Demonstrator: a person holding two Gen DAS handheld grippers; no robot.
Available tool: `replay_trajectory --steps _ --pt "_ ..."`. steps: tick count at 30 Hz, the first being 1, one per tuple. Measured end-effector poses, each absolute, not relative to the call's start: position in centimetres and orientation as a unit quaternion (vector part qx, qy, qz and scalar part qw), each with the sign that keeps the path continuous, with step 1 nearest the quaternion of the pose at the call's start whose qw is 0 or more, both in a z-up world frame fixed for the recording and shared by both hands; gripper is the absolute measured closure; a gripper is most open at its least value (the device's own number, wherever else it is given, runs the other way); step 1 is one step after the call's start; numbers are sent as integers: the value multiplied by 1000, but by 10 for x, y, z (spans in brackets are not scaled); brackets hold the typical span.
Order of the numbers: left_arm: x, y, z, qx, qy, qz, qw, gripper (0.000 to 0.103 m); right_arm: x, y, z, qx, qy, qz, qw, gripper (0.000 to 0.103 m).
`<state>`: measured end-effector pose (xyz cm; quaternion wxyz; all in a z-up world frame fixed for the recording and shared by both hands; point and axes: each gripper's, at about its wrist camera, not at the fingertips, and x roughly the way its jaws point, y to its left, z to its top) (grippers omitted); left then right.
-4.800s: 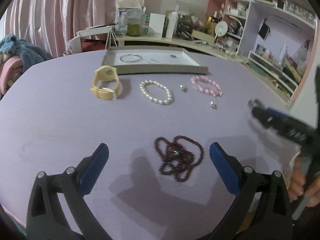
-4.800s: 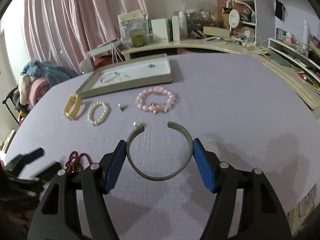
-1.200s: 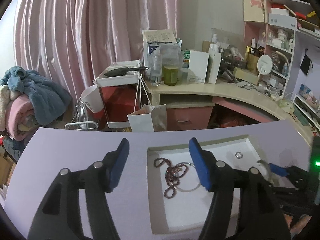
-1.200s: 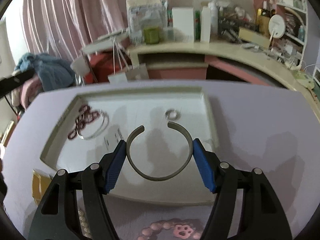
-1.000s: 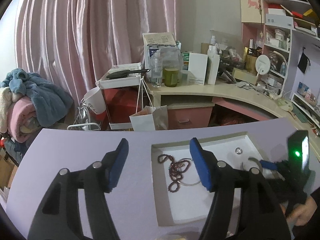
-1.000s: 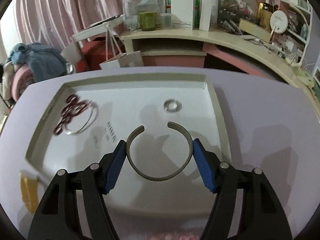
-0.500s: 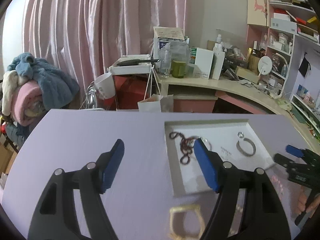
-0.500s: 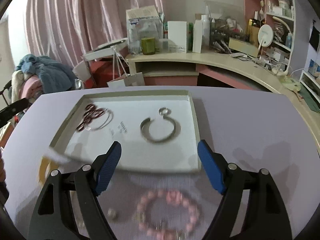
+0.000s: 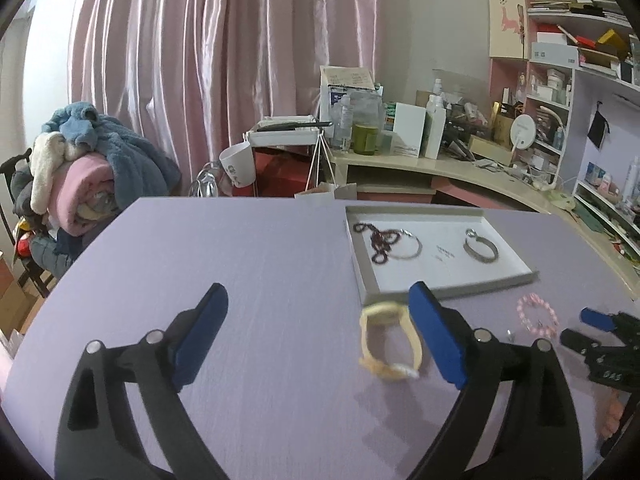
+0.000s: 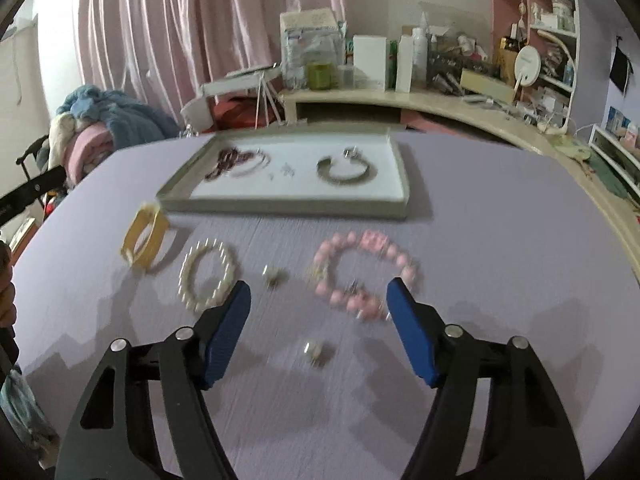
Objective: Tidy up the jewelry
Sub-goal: 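Grasp the pearl earring with the right gripper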
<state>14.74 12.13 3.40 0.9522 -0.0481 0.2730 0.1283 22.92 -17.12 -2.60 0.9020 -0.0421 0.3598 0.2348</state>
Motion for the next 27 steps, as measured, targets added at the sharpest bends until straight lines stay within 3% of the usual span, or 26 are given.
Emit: replay_trajectory --steps 14,25,27 --pt "121 115 10 -58 295 118 946 11 223 -160 -62 -59 417 212 882 59" --pt "131 111 -2 -59 314 114 941 11 226 -155 -63 -70 416 202 884 69" --pt "133 110 -4 -60 318 112 939 11 225 -155 -63 -73 415 204 884 83"
